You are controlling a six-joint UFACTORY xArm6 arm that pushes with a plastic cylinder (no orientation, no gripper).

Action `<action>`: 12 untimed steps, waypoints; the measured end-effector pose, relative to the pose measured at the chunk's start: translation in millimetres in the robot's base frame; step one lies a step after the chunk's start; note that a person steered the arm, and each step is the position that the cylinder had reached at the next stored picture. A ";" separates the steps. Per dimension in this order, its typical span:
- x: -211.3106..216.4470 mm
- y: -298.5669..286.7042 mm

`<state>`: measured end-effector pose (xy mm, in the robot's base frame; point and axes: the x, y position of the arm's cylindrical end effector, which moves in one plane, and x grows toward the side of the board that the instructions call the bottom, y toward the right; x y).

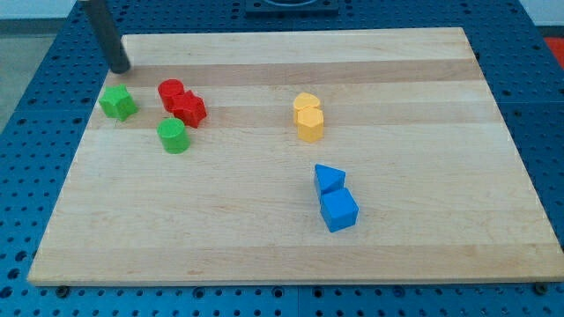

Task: Group up the green blocks beside the red blocks

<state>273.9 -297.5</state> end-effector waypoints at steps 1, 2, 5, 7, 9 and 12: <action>1.8 -7.3; 2.9 -7.1; 61.0 -5.7; 91.3 53.1; 127.9 26.3; 204.0 153.2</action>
<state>477.9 -144.3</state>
